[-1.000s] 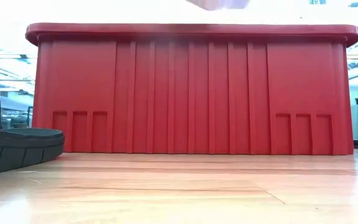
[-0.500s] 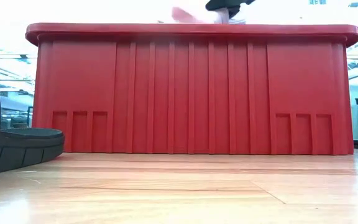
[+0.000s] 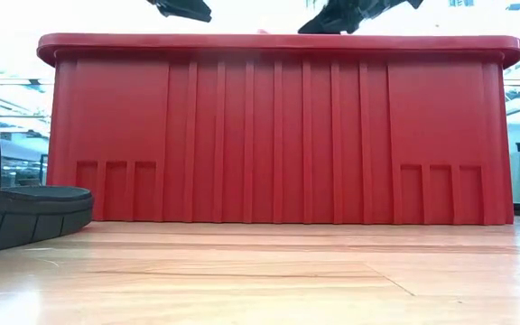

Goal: Pick and place slides into bin
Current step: Put the pink slide into the red bin

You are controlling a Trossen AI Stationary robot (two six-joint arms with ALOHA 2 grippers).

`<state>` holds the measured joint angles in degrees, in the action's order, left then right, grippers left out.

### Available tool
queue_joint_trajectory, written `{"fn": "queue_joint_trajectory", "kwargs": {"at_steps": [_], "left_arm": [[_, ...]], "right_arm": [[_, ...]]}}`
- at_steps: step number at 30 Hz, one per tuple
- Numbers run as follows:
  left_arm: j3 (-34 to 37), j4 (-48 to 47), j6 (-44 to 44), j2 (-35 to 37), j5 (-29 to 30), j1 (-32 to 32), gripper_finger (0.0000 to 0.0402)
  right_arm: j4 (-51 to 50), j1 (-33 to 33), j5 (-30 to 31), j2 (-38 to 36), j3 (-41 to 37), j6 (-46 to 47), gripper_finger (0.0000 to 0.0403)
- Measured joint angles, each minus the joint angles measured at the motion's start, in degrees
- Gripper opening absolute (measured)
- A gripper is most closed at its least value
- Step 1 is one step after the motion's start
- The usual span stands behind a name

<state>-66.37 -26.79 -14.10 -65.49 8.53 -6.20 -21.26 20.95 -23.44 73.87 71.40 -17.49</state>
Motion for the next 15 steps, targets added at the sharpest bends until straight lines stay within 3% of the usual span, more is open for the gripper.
{"fn": "queue_joint_trajectory", "kwargs": {"at_steps": [8, 15], "left_arm": [[-0.09, 0.64, -4.97, 1.23, -4.23, -5.82, 0.0145], [-0.04, 1.15, -8.35, 1.57, -9.89, -12.59, 0.0145]], "right_arm": [[-0.04, 10.22, -10.47, 0.49, 0.91, -1.53, 0.0006], [-0.86, 16.23, -21.88, 7.21, 8.87, 1.33, 0.0003]]}}
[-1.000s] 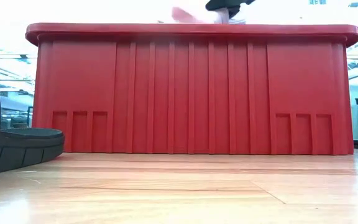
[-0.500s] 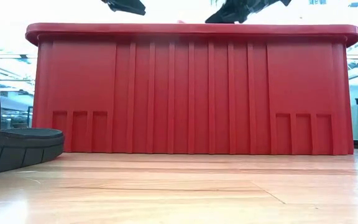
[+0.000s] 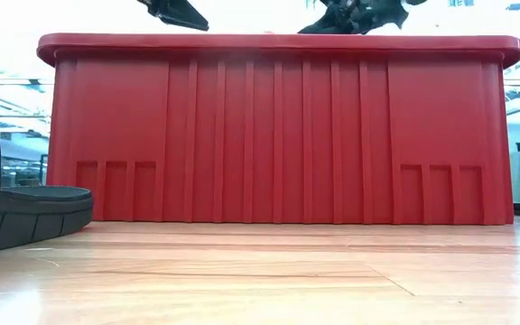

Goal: Pick and place slides into bin
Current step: Put the pink slide into the red bin

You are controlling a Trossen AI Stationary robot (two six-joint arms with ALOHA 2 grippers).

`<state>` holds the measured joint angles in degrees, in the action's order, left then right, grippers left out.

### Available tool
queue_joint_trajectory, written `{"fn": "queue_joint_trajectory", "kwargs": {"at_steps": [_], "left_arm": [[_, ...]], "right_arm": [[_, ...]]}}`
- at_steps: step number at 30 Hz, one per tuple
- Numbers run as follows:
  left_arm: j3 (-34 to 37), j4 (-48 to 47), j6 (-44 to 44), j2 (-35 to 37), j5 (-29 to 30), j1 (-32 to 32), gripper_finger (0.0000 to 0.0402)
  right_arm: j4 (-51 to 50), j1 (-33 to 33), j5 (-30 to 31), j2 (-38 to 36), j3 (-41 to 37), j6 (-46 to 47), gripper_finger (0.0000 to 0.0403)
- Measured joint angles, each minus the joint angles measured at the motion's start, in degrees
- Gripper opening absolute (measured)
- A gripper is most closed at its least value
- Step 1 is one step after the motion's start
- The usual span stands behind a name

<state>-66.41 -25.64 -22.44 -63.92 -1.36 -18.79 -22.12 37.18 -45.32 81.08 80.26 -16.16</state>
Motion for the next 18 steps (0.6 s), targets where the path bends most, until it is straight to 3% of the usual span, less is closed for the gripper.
{"fn": "queue_joint_trajectory", "kwargs": {"at_steps": [5, 10, 18], "left_arm": [[0.0, 0.17, -3.68, -0.05, 2.46, -1.92, 0.0145], [0.0, -1.14, -11.77, -0.08, 12.58, -0.74, 0.0145], [0.0, -0.53, -22.62, -3.65, 17.83, 1.83, 0.0145]], "right_arm": [[-7.06, 1.38, -5.77, 7.63, 8.44, 0.47, 0.0003], [-14.16, 1.65, -7.46, 13.59, 16.9, 0.73, 0.0002], [-14.47, 0.37, -12.16, 18.79, 21.76, 3.07, 0.0003]]}}
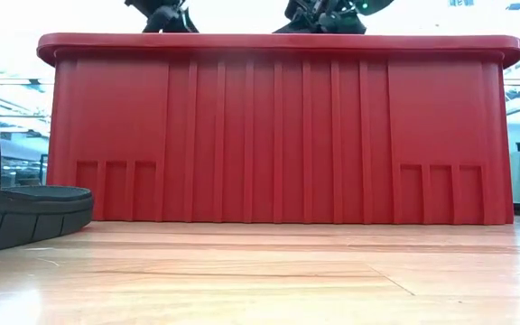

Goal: Pick and place slides into bin
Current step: Put the pink slide into the red bin

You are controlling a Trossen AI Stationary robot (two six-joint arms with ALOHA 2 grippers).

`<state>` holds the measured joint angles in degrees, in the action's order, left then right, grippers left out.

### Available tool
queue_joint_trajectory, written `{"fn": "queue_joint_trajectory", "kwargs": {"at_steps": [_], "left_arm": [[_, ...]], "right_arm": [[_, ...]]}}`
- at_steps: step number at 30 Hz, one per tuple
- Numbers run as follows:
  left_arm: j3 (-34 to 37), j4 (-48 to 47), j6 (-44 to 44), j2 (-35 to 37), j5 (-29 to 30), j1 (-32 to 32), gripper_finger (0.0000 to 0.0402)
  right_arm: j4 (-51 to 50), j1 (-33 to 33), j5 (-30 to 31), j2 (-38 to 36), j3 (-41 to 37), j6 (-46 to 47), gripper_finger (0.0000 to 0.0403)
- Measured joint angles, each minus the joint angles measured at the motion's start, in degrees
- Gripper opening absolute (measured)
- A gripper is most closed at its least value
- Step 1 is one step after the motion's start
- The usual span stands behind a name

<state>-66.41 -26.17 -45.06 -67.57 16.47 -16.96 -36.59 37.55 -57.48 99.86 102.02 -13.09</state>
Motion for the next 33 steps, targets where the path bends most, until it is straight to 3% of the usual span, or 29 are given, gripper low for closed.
{"fn": "queue_joint_trajectory", "kwargs": {"at_steps": [7, 17, 22, 33], "left_arm": [[0.09, 4.45, -6.99, -1.75, 12.23, 3.18, 0.0145], [0.02, 9.97, -9.55, -2.78, 11.48, 5.52, 0.0145], [0.0, 10.39, -10.78, -5.09, 6.9, 5.61, 0.0145], [0.0, 18.47, -15.72, -10.32, 9.99, 6.16, 0.0145]], "right_arm": [[-0.6, 0.36, 1.05, 1.34, 0.0, 0.41, 0.0003], [0.46, -0.21, 3.37, 1.33, -0.2, 0.03, 0.0003], [1.95, -1.45, 3.33, 1.32, -0.28, 0.51, 0.0004], [1.81, -3.82, 3.54, 1.32, -0.33, 0.47, 0.0004]]}}
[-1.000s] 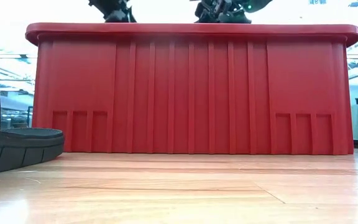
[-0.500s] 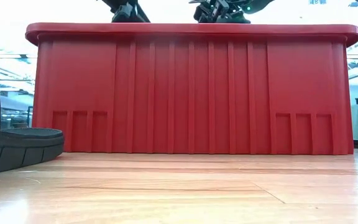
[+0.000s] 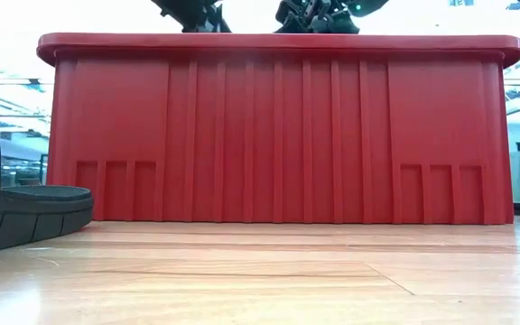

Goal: Pick and place slides into bin
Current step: Put the pink slide into the red bin

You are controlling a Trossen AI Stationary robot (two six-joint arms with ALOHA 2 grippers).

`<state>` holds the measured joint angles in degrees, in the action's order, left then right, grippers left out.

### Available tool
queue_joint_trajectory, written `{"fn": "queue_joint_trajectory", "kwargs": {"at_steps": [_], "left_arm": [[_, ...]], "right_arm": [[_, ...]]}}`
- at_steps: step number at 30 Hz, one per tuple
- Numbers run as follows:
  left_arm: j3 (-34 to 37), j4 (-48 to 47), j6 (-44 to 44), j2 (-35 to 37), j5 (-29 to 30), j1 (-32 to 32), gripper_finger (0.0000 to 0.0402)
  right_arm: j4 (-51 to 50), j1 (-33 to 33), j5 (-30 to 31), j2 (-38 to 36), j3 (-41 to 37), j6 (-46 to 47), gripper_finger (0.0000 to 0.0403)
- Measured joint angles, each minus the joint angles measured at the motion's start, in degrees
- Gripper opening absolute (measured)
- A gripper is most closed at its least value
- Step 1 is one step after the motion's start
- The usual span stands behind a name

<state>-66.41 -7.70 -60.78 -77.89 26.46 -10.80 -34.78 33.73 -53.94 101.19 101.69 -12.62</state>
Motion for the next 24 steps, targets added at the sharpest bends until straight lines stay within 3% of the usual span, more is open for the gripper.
{"fn": "queue_joint_trajectory", "kwargs": {"at_steps": [11, 20, 24], "left_arm": [[0.0, 1.9, -5.91, -0.63, -0.07, 2.29, 0.0138], [0.0, 2.01, -7.9, -0.63, -0.28, 2.86, 0.0016], [0.0, 1.99, -7.46, -0.63, -0.28, 2.94, 0.0013]], "right_arm": [[0.04, -0.11, -0.1, 0.0, 0.0, -0.04, 0.0004], [0.16, -0.11, -0.1, 0.0, 0.0, -0.04, 0.0004], [0.17, -0.11, -0.17, 0.0, 0.0, -0.09, 0.0004]]}}
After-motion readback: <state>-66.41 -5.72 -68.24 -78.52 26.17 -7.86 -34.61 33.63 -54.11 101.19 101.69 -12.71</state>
